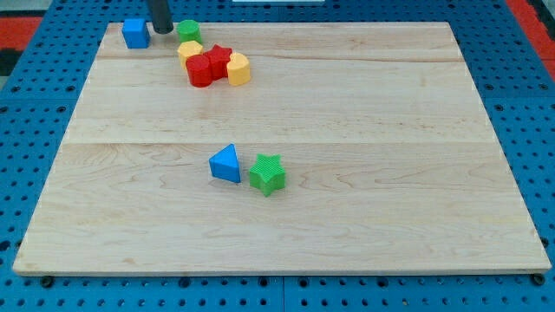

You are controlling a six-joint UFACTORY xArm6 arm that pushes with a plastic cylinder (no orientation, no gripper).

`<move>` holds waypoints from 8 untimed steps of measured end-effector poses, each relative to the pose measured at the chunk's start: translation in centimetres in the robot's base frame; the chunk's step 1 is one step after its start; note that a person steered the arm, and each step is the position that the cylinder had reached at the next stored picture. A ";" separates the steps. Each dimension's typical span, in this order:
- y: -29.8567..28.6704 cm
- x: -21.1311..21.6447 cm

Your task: Nudge the blue triangle up

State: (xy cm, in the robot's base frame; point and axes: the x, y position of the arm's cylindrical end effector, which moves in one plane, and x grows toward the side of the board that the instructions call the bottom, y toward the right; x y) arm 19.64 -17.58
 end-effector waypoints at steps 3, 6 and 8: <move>6.7 3.7; 7.9 4.0; 24.1 8.2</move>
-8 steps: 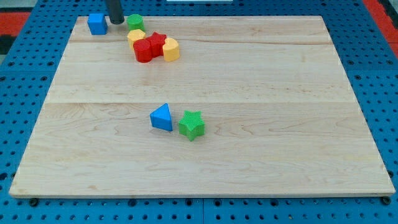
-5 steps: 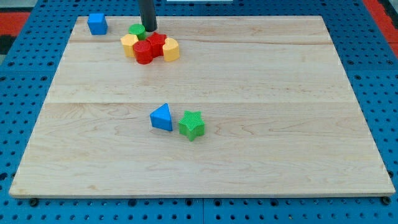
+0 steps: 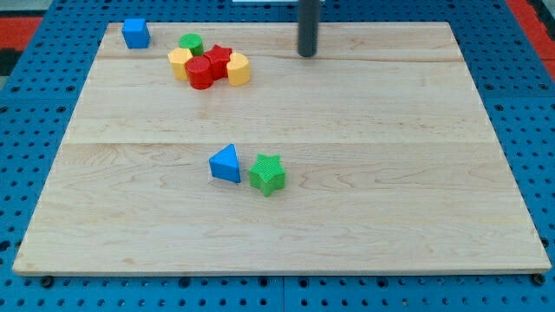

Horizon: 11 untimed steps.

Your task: Nudge the blue triangle up

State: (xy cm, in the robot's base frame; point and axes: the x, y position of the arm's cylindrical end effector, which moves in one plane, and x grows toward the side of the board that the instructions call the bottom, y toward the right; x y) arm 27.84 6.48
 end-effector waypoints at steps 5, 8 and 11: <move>1.6 15.1; -11.4 29.0; -13.1 18.1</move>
